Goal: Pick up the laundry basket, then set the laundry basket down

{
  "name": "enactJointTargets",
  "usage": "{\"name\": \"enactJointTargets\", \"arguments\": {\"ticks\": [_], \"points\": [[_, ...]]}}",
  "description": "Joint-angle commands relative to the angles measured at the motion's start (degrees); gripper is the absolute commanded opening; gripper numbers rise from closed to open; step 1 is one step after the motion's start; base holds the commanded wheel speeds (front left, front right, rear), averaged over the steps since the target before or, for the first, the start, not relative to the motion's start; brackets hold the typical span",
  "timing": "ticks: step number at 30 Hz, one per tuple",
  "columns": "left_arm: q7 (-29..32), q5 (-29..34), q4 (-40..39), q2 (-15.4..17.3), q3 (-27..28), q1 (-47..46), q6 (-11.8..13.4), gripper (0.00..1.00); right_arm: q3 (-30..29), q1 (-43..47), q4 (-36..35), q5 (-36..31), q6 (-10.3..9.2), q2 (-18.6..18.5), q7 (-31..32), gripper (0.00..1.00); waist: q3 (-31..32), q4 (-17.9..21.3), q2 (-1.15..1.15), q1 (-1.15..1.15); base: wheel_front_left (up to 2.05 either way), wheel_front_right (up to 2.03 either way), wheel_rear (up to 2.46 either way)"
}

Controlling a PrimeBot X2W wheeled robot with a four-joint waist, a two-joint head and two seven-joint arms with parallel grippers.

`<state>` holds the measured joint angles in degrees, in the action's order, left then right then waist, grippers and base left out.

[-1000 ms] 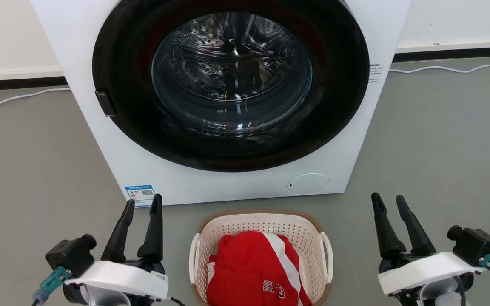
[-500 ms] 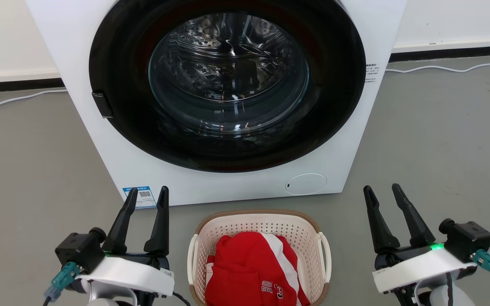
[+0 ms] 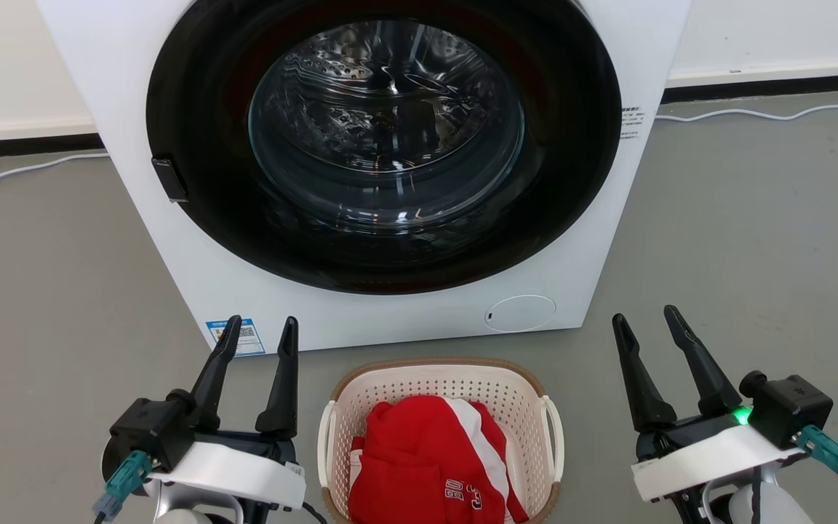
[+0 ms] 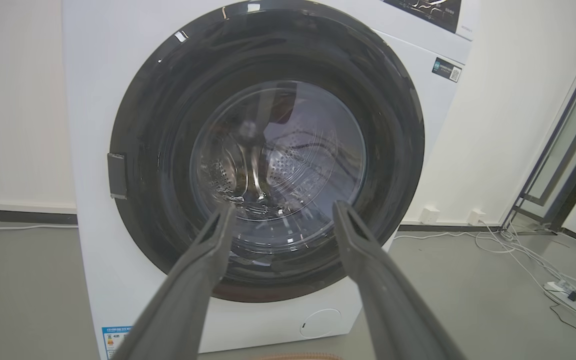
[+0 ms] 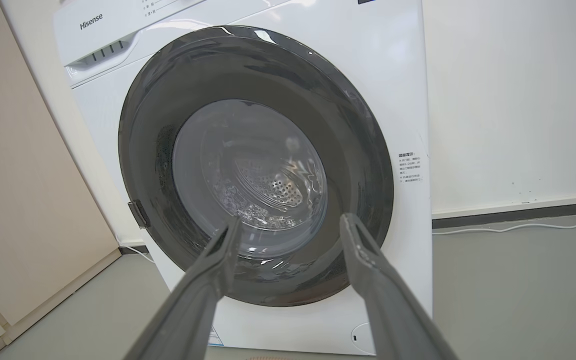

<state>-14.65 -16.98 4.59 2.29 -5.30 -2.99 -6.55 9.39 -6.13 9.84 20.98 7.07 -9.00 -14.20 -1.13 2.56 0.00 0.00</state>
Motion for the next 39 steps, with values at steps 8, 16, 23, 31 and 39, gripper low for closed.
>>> {"name": "enactJointTargets", "arguments": {"ticks": [8, 16, 23, 31, 39], "points": [[-0.35, 0.24, -1.06, 0.59, 1.77, -3.04, 0.62, 1.00, 1.12, -1.91, -1.16, -0.37, 0.42, -0.69, -0.80, 1.00, -0.09, 0.28, 0.00, 0.00, 0.00, 0.00, 0.00], [-0.35, 0.21, -0.49, 0.59, 1.84, -3.17, 1.03, 1.00, 0.81, -1.88, -0.96, -0.29, 0.42, -0.79, -0.80, 1.00, -1.22, 0.75, 0.00, 0.00, 0.00, 0.00, 0.00], [-0.35, 0.34, -0.17, 0.59, 2.06, -4.07, 1.30, 1.00, 0.58, -2.64, -1.10, 0.10, 0.42, -0.85, -0.80, 1.00, -3.63, 1.53, 0.00, 0.00, 0.00, 0.00, 0.00], [-0.35, -0.10, 1.42, 0.59, 2.96, -5.63, 1.44, 1.00, 0.27, -3.67, -0.50, 0.74, 0.42, -0.98, -0.80, 1.00, -7.47, 2.51, 0.00, 0.00, 0.00, 0.00, 0.00], [-0.35, 0.89, 4.31, 0.59, 4.30, -9.29, 1.30, 1.00, 0.74, -7.72, 1.94, 2.35, 0.42, -1.75, -0.80, 1.00, -14.51, 3.49, 0.00, 0.00, 0.00, 0.00, 0.00]]}}
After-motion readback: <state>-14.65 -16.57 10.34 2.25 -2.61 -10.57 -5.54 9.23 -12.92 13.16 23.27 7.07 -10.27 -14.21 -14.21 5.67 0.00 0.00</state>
